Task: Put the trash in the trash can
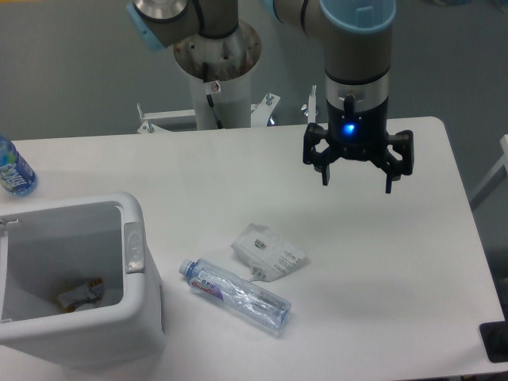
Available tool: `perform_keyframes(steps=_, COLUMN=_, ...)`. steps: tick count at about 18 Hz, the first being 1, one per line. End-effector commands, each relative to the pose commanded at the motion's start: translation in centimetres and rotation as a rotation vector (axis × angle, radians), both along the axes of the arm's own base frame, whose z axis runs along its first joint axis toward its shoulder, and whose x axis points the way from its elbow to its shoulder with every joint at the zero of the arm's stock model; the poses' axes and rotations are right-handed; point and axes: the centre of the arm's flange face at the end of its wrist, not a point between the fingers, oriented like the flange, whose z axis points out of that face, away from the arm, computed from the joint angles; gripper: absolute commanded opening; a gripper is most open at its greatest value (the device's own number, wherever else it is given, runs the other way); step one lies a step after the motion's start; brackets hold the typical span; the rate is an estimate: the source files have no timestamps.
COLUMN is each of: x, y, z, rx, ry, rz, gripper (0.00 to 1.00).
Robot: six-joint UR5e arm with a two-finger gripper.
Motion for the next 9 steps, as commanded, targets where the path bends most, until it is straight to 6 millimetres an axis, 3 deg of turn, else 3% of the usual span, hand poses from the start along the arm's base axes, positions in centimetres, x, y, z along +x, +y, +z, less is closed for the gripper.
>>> perform_keyframes(steps=9, x=-0.21, y=0.17, z=0.42, rx=0.034, ry=0.012, rz=0.028, gripper=1.0)
